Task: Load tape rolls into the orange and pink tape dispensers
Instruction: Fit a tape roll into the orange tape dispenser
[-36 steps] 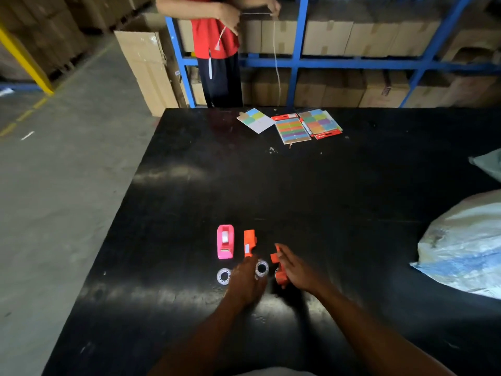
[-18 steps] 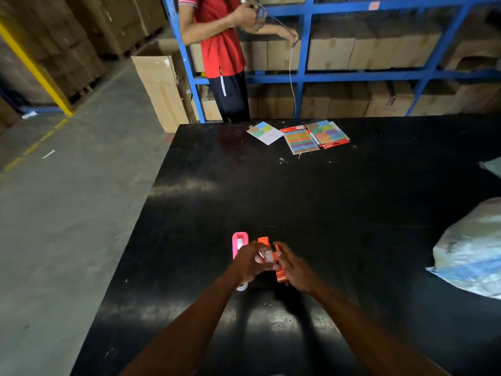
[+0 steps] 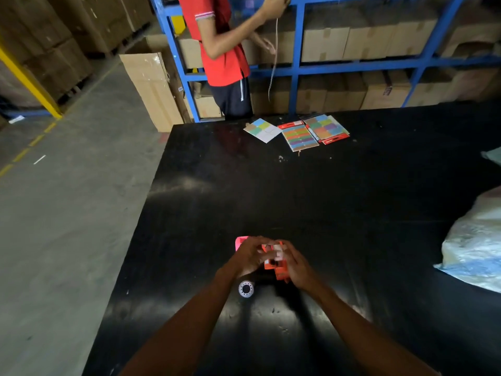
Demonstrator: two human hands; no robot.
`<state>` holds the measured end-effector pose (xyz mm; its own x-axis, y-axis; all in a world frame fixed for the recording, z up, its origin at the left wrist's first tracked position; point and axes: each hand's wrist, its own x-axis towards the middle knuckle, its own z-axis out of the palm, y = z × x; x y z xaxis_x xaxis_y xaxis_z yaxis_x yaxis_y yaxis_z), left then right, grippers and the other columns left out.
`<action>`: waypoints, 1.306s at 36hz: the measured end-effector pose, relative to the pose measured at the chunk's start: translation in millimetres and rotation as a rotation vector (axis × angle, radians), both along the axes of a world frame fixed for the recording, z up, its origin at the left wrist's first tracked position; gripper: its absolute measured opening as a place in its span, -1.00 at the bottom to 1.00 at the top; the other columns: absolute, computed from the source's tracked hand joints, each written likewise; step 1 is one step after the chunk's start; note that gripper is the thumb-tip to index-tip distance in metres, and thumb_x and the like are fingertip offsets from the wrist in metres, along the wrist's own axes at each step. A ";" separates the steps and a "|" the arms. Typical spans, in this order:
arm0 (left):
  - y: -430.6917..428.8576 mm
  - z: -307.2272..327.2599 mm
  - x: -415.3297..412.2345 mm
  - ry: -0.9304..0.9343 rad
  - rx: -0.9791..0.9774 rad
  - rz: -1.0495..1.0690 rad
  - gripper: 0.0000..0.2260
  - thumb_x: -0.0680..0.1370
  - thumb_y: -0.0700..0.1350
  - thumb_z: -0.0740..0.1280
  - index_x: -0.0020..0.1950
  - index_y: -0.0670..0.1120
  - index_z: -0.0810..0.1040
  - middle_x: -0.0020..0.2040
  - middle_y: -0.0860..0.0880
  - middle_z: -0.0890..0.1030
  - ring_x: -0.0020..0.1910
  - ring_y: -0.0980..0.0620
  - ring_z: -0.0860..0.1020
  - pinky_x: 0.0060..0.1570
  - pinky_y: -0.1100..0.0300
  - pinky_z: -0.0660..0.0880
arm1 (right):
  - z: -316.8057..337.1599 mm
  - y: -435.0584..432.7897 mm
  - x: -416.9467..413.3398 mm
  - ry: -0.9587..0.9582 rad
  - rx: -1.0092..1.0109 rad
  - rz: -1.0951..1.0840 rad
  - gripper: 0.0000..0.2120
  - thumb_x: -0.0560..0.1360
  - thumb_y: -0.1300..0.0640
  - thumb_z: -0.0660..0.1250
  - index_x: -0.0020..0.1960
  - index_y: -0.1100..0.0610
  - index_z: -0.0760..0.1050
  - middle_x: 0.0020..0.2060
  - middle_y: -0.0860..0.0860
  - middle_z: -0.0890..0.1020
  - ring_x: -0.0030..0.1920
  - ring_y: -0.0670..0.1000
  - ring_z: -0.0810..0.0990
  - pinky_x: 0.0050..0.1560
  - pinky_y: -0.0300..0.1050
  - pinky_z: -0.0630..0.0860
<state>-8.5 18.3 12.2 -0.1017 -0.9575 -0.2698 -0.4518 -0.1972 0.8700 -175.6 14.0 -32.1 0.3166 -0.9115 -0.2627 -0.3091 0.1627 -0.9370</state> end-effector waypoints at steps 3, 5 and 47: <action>-11.2 -3.3 0.2 0.010 0.026 0.204 -0.84 0.55 -0.18 0.38 0.04 -0.25 0.65 -0.13 -0.06 0.64 -0.18 0.13 0.56 -0.20 0.40 0.47 | -4.8 -11.4 0.1 -0.025 0.030 -0.118 -0.76 0.66 0.07 0.10 0.19 -0.13 0.50 -0.03 -0.04 0.67 -0.13 -0.10 0.67 -0.20 -0.25 0.55; -18.3 -11.2 -0.4 -0.117 0.039 0.269 -0.88 0.53 -0.21 0.37 -0.03 -0.24 0.66 -0.15 -0.09 0.67 -0.15 0.07 0.59 -0.26 0.51 0.40 | -6.7 -19.7 -3.5 -0.021 0.021 -0.166 -0.76 0.66 0.13 0.11 0.21 -0.09 0.49 0.05 -0.11 0.64 0.00 -0.18 0.64 0.00 -0.33 0.51; -42.1 -30.7 -25.6 0.730 0.366 0.426 -0.73 0.44 -0.26 0.49 0.10 -0.08 0.58 0.01 -0.04 0.70 -0.08 -0.01 0.70 -0.15 0.12 0.64 | -3.3 -57.2 -17.6 0.062 0.014 -0.080 -0.77 0.64 -0.13 0.04 0.18 -0.25 0.43 -0.01 -0.07 0.67 0.02 -0.07 0.65 0.20 0.11 0.53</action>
